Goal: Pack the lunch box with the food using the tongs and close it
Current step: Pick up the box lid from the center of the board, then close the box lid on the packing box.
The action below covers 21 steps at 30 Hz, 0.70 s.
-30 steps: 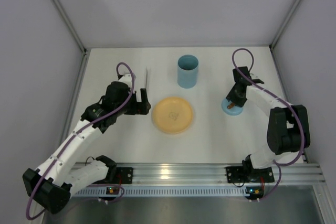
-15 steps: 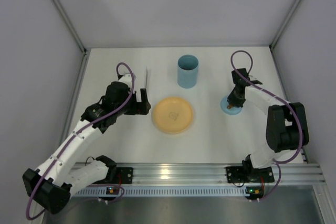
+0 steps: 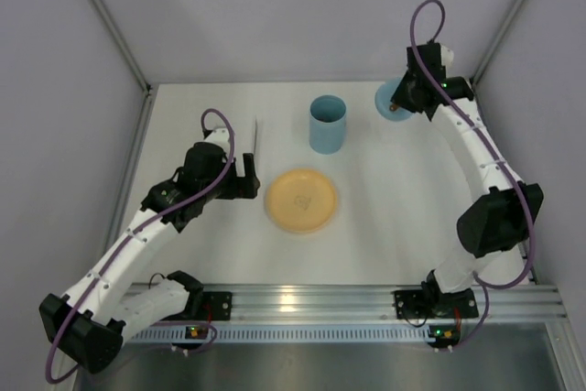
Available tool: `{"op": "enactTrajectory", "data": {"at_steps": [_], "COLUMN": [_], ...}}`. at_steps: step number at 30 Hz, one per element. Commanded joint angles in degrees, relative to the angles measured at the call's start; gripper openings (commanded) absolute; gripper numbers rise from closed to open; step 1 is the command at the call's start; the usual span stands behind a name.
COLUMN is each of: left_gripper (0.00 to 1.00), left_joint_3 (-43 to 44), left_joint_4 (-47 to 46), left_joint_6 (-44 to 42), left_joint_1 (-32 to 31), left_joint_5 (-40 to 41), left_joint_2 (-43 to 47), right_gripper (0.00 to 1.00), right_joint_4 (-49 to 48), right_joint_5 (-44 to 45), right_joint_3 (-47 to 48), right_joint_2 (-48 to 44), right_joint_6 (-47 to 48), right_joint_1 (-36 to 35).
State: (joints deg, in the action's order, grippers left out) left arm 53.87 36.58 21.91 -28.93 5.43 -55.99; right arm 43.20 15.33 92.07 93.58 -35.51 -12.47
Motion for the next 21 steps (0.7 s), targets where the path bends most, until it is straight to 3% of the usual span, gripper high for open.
{"op": "enactTrajectory", "data": {"at_steps": [1,6,9,21], "left_gripper": [0.99,0.99,0.99,0.99], "left_joint_3": [0.19,0.10,0.10,0.01], "left_joint_4": [-1.42,-1.07,-0.81,-0.81], "left_joint_6": [-1.08,-1.26,-1.34,-1.43], "left_joint_1": [0.10,0.01,0.01,0.01], "left_joint_5": [1.68,2.57,3.01,3.53], "left_joint_2": [0.88,0.70,0.44,-0.18], "right_gripper": [0.00,0.00,0.00,0.00], "right_joint_4": [7.50,13.31,14.19,9.10], "right_joint_5": [-0.21,-3.20,-5.57,-10.23], "right_joint_3": [14.59,37.07,44.22,48.11], "right_joint_2": [5.72,18.89,23.65,29.90], "right_joint_6": [3.69,4.92,4.83,4.92], "right_joint_1": [-4.13,-7.48,-9.15,-13.81]}}
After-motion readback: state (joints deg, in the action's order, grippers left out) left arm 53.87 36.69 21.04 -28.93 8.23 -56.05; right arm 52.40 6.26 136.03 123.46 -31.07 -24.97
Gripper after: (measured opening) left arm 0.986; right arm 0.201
